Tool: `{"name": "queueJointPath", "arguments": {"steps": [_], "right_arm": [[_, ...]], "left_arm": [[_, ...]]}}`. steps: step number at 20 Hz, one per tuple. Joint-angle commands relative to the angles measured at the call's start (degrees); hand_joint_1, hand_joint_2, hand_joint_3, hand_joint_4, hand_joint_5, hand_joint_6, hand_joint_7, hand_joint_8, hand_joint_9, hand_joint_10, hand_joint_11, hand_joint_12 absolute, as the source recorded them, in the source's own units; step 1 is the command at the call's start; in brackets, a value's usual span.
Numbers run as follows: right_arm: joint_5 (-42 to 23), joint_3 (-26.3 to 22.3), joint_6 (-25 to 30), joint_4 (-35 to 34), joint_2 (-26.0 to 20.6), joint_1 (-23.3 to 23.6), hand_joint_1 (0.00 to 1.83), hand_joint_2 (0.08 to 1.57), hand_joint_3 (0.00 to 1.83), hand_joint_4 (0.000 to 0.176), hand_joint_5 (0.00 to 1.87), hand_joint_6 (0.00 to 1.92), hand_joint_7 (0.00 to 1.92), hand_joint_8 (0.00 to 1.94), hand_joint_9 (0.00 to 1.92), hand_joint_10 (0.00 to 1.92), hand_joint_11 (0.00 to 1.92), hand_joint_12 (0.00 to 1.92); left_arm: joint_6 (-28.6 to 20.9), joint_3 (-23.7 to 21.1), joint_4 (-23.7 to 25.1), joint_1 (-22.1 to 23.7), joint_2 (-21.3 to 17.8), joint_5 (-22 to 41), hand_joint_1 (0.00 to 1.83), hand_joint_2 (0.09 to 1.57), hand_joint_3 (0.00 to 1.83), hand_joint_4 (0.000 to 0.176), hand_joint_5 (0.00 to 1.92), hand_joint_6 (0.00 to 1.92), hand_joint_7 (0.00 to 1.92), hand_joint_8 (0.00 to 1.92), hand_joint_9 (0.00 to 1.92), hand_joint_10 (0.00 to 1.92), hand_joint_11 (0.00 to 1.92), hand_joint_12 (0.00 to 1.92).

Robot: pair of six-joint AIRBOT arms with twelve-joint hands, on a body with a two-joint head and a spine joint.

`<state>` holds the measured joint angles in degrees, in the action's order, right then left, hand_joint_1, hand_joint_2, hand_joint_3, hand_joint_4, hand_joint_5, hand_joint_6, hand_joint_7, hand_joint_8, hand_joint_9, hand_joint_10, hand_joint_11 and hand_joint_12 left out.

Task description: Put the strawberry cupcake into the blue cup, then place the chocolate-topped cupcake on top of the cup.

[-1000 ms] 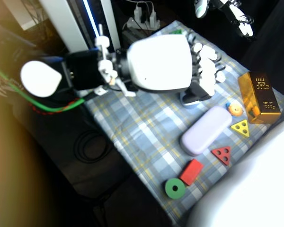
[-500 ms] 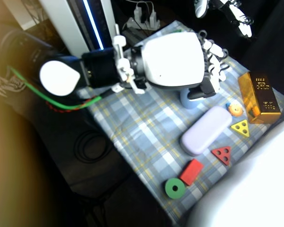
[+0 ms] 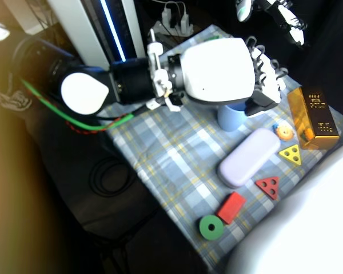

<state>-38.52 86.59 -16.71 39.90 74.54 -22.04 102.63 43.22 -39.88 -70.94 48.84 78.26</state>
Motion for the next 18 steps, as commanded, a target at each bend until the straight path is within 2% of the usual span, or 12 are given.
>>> {"name": "queueJointPath", "arguments": {"steps": [1,2,3,6,9,10,11,12,14,15,16,18], "right_arm": [[-5.35,0.28,0.27,-3.20,0.22,1.31,0.50,1.19,0.00,0.000,0.76,0.94,0.74,1.66,0.80,1.86,0.86,1.92],[-5.35,0.32,0.27,-3.20,0.35,1.31,0.49,1.20,0.00,0.000,0.75,0.89,0.75,1.66,0.81,1.86,0.86,1.92],[-5.35,0.32,0.27,-3.18,0.40,1.30,0.49,1.20,0.00,0.000,0.75,0.89,0.75,1.66,0.81,1.86,0.86,1.92],[-5.34,0.29,0.53,-2.85,0.41,1.17,0.47,1.21,0.00,0.000,0.85,0.53,0.70,1.53,0.76,1.76,0.80,1.92],[-5.34,0.08,0.70,-2.59,0.41,1.15,0.38,1.23,0.00,0.000,0.76,0.66,0.64,1.50,0.67,1.72,0.71,1.92],[-5.34,0.09,0.70,-2.58,0.41,1.15,0.48,1.22,0.00,0.000,0.78,0.58,0.66,1.45,0.67,1.70,0.68,1.92],[-5.34,0.09,0.70,-2.57,0.40,1.15,0.49,1.20,0.00,0.000,0.78,0.55,0.63,1.33,0.62,1.61,0.62,1.88],[-5.34,0.07,0.70,-2.47,0.40,1.15,0.45,1.19,0.00,0.000,0.73,0.68,0.60,1.39,0.59,1.67,0.60,1.91],[-5.34,0.07,0.72,-2.35,0.40,1.15,0.46,1.17,0.00,0.000,0.71,0.78,0.61,1.45,0.61,1.72,0.64,1.92],[-5.34,0.07,0.76,-2.35,0.39,1.15,0.53,1.17,0.00,0.000,0.75,0.75,0.65,1.45,0.65,1.72,0.67,1.92],[-5.34,0.07,0.78,-2.35,0.39,1.15,0.53,1.18,0.00,0.000,0.78,0.66,0.68,1.38,0.68,1.66,0.68,1.90],[-5.34,0.07,0.79,-2.27,0.39,1.15,0.50,1.17,0.00,0.000,0.81,0.47,0.68,1.28,0.67,1.56,0.64,1.85]], "left_arm": [[-0.16,0.34,1.67,0.30,0.06,7.03,0.00,0.93,0.00,0.036,0.14,0.00,0.11,0.00,0.13,0.00,0.00,0.39],[-0.16,0.34,1.67,0.30,0.07,7.05,0.00,0.94,0.00,0.022,0.15,0.00,0.12,0.00,0.13,0.00,0.00,0.37],[-0.16,0.34,1.67,0.30,0.07,7.04,0.00,0.94,0.00,0.022,0.15,0.00,0.12,0.00,0.13,0.00,0.00,0.37],[-0.16,0.35,1.67,0.30,0.11,7.03,0.00,0.93,0.00,0.028,0.16,0.00,0.11,0.00,0.11,0.00,0.00,0.30],[-0.16,0.35,1.66,0.30,0.11,6.99,0.00,0.94,0.00,0.018,0.16,0.00,0.11,0.00,0.11,0.00,0.00,0.31],[-0.16,0.36,1.66,0.30,0.11,6.96,0.00,0.94,0.00,0.021,0.16,0.00,0.11,0.00,0.10,0.00,0.00,0.28],[-0.16,0.36,1.66,0.30,0.10,6.95,0.00,0.93,0.00,0.045,0.13,0.00,0.09,0.00,0.09,0.00,0.00,0.22],[-0.16,0.35,1.66,0.30,0.10,6.95,0.00,0.93,0.00,0.022,0.15,0.00,0.11,0.00,0.13,0.00,0.00,0.36],[-0.16,0.36,1.66,0.30,0.11,6.92,0.00,0.93,0.00,0.021,0.15,0.00,0.11,0.00,0.13,0.00,0.00,0.39],[-0.16,0.36,1.66,0.30,0.12,6.90,0.00,0.92,0.00,0.034,0.15,0.00,0.12,0.00,0.14,0.00,0.00,0.42],[-0.16,0.36,1.66,0.30,0.12,6.90,0.00,0.91,0.00,0.059,0.15,0.00,0.12,0.00,0.14,0.00,0.00,0.41],[-0.16,0.39,1.66,0.30,0.13,6.85,0.00,0.91,0.00,0.049,0.16,0.00,0.12,0.00,0.15,0.00,0.00,0.46]]}}
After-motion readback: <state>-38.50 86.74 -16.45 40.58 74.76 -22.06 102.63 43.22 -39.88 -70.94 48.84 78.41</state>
